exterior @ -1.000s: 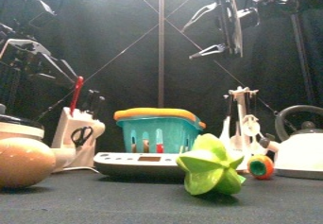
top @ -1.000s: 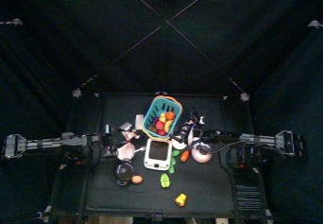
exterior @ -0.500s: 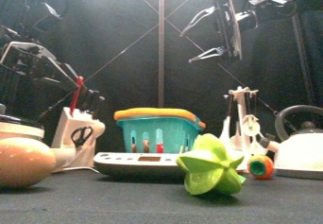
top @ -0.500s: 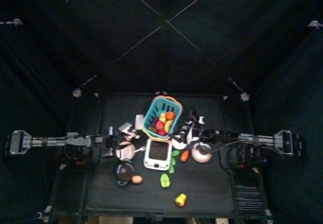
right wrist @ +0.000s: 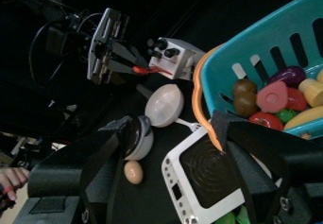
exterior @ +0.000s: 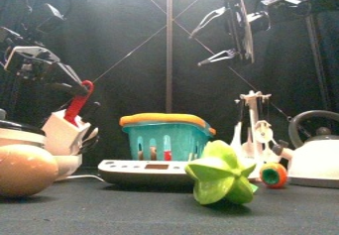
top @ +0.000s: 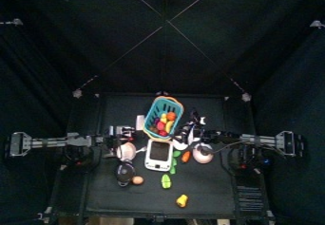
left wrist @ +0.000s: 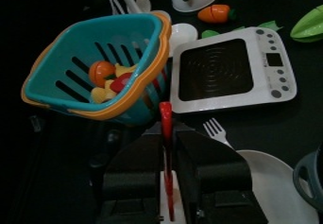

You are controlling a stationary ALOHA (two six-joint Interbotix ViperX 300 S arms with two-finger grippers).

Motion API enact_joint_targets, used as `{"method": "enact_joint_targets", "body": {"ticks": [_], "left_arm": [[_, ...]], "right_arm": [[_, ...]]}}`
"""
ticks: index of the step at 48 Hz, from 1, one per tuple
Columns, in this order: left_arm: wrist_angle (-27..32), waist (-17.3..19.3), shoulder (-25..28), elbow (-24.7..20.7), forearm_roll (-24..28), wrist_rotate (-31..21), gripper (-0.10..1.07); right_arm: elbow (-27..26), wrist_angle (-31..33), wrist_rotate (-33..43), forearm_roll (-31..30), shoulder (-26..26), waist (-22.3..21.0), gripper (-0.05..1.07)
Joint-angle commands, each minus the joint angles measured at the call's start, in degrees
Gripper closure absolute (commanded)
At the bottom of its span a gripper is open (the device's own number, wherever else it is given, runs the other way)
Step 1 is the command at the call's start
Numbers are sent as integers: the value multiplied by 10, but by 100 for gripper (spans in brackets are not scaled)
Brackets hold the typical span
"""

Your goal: Grab knife

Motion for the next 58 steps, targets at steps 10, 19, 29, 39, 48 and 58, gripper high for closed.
{"method": "enact_joint_targets", "body": {"ticks": [10,19,29,39,48,58], "left_arm": [[-5,15,-3,-37,6,-1,50],[-5,33,-3,-51,6,-1,50],[-6,48,-10,-65,6,-1,50],[-3,55,-35,-69,5,-2,50],[1,60,-73,-64,4,-3,50],[2,61,-91,-69,4,-2,50]], "right_arm": [[-4,-2,-2,-1,-4,-2,4],[1,-2,-2,-1,-4,-2,4],[4,-2,-3,-1,-4,-2,4],[4,-2,-3,-1,-4,-2,4],[4,-2,-3,-1,-5,-2,4],[4,-2,-3,-1,-4,-3,4]]}}
